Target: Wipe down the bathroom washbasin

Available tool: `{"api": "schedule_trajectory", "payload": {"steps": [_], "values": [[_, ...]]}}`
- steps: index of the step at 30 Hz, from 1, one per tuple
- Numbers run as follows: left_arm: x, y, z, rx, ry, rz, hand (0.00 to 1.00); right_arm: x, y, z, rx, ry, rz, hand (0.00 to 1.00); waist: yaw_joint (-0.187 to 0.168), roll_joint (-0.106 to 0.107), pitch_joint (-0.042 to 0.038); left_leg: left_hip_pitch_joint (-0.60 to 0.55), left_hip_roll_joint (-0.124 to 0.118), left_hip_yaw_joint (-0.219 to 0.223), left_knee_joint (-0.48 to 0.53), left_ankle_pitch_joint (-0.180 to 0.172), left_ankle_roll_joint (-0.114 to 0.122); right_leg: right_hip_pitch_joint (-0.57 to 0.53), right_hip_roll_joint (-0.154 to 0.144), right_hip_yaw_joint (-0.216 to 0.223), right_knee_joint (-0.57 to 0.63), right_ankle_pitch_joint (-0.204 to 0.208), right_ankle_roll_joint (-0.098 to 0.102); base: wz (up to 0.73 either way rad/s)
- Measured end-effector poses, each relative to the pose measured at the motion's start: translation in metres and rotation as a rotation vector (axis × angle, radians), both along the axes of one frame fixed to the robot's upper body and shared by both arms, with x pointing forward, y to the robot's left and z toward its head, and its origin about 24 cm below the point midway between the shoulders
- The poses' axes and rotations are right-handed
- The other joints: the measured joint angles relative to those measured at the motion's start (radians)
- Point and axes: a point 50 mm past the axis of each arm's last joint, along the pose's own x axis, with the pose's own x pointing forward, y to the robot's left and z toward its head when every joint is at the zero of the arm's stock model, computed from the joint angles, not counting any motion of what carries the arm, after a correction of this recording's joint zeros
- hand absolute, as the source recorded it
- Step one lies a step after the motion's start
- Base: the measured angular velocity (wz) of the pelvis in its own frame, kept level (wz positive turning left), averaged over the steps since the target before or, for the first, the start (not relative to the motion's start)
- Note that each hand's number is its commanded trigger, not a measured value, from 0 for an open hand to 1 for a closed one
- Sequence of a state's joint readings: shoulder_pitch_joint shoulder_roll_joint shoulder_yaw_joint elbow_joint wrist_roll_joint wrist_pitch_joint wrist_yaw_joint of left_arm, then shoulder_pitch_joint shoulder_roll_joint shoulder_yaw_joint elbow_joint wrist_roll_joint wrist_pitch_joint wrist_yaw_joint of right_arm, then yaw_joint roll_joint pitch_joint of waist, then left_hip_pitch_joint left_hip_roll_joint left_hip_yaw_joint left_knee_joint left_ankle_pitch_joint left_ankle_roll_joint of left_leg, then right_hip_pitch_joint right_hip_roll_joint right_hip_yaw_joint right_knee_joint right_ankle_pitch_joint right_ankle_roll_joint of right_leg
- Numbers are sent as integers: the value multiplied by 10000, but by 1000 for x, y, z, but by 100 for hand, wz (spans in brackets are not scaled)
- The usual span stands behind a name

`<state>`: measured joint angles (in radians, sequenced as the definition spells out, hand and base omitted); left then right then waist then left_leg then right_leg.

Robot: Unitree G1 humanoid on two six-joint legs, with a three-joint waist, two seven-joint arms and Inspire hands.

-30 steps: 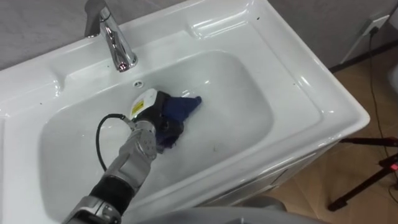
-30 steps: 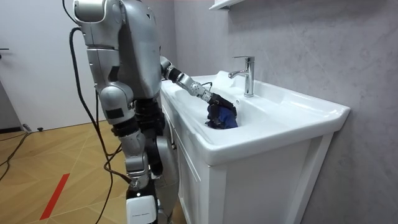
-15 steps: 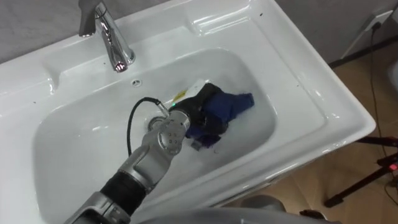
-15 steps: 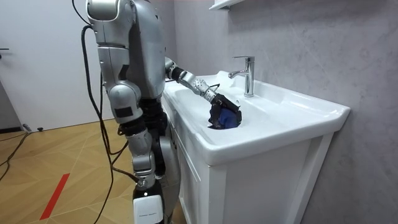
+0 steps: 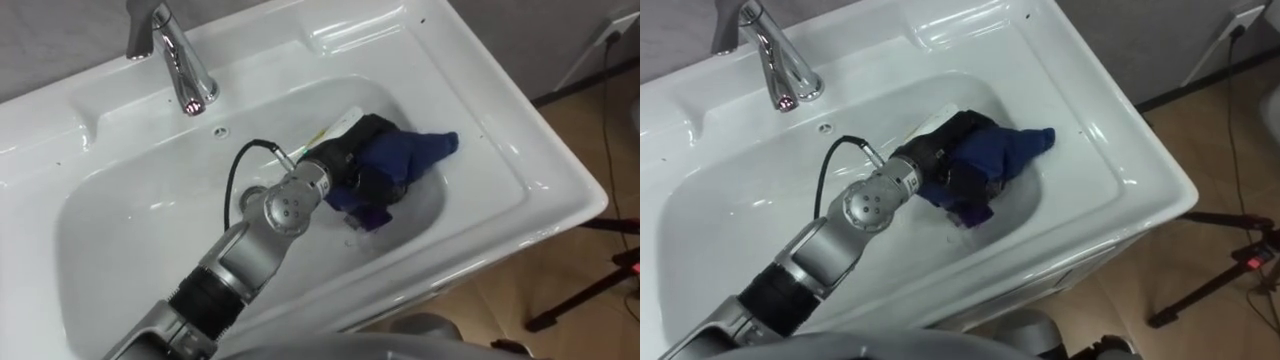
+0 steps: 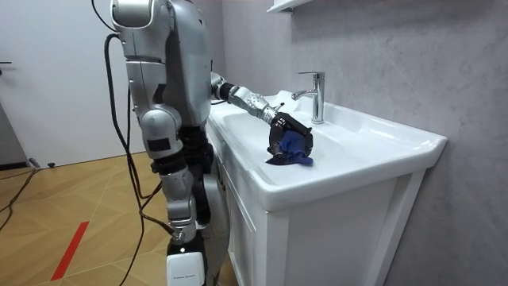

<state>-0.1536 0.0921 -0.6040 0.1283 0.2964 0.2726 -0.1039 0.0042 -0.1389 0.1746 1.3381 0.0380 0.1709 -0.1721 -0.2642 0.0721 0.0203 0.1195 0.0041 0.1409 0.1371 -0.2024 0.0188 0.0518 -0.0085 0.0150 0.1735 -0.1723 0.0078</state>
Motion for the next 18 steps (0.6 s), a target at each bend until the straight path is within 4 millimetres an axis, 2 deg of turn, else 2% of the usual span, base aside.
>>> {"api": "schedule_trajectory", "payload": {"steps": [4, 5, 8, 13, 17, 18], "values": [[-2, 4, -3, 192, 47, 41, 100, 1, 0, 0, 49, -66, -102, 0, 8, -89, 60, 57, 3, -7, -13, 0, 0, -2, 9, 18, -39, 0, 1, 0], [-3, 6, -5, 410, -10, 71, 100, 1, 0, 0, 117, -98, -222, 0, 6, -147, 97, 86, 4, -4, -13, 0, 0, 5, 13, 17, -49, -2, 1, 0], [-5, 15, -16, 1318, -85, 171, 100, 0, 2, 0, 212, -148, -485, 0, 165, -271, 160, 120, 21, 42, -14, 0, 0, -6, 48, 91, -36, -3, -1, -7], [-10, 37, -38, 2494, 213, 560, 100, -7, 2, -1, 178, -75, -836, 0, 476, -338, 105, 151, 27, 54, -16, 0, 0, 0, 59, 117, -12, 2, -9, -2], [-18, 63, -58, 2753, 899, 1322, 100, -16, 1, -1, 144, 8, -1255, 0, 847, -463, -44, 226, 45, 48, -18, 1, -1, 104, 76, 82, 23, 10, -22, 1], [-21, 72, -64, 2909, 1032, 1608, 100, -17, 0, -1, 133, -10, -1398, 0, 888, -522, -51, 353, 49, 31, -32, 0, -1, 270, 80, 54, 2, 13, -27, 9]]}}
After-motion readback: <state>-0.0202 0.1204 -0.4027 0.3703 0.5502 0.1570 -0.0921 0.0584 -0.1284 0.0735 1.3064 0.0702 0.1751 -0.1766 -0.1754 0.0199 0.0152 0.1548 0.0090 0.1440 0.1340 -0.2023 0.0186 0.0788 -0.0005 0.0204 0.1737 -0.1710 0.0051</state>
